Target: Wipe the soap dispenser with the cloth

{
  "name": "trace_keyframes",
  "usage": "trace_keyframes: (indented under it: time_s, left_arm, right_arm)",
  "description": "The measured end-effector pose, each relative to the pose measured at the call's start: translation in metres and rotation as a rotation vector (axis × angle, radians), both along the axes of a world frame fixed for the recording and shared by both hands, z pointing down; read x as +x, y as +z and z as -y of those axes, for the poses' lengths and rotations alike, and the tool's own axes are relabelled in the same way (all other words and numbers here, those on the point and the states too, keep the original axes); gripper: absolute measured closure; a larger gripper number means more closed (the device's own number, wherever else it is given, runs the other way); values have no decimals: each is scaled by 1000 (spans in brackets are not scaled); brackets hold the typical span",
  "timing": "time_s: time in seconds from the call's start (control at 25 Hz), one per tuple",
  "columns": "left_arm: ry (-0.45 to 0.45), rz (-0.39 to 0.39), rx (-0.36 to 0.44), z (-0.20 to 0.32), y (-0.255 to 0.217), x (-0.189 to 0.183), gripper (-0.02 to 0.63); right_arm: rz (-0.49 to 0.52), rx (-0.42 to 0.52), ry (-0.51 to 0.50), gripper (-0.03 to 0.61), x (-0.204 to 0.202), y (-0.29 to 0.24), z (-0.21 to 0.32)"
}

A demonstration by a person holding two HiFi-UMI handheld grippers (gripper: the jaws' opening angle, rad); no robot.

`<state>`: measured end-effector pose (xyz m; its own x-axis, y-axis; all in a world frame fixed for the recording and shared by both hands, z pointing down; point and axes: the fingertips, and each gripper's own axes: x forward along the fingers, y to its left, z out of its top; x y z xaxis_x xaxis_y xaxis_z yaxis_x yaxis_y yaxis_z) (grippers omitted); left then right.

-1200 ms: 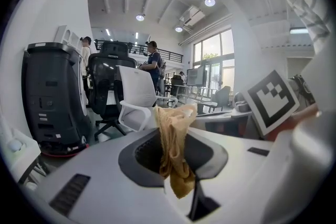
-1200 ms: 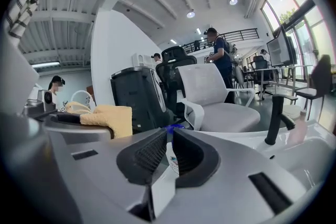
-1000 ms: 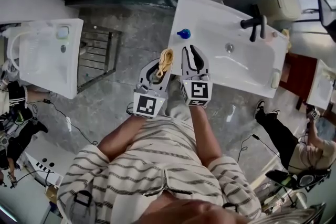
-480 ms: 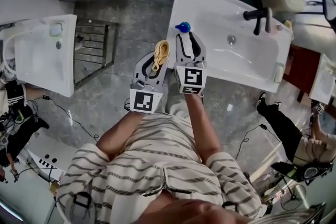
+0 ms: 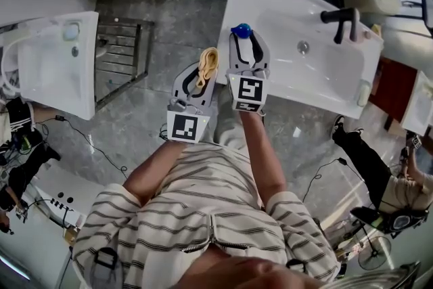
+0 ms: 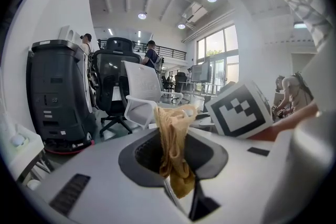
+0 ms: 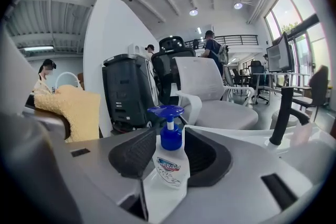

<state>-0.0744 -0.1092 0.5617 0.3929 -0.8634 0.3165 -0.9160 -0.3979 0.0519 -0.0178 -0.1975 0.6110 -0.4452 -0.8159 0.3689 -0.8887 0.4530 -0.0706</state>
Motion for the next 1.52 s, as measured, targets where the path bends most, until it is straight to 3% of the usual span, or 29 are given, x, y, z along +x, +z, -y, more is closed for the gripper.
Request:
trace_keyframes:
  time_s: [0.32, 0.68, 1.28, 1.52]
  left_arm:
    - [8, -2, -12, -1, 5, 0, 526]
    - [11, 0, -13, 0, 7, 3, 526]
    - [32, 19, 0, 1, 6, 1, 526]
    - [93, 12, -4, -3, 1, 11, 526]
  right_arm:
    - [-18, 32, -80, 414, 0, 0, 3]
    - [-34, 41, -130, 458, -4, 4, 5]
    - [-12, 2, -129, 456, 2, -1, 4]
    - [27, -4, -138, 456, 5, -25, 2]
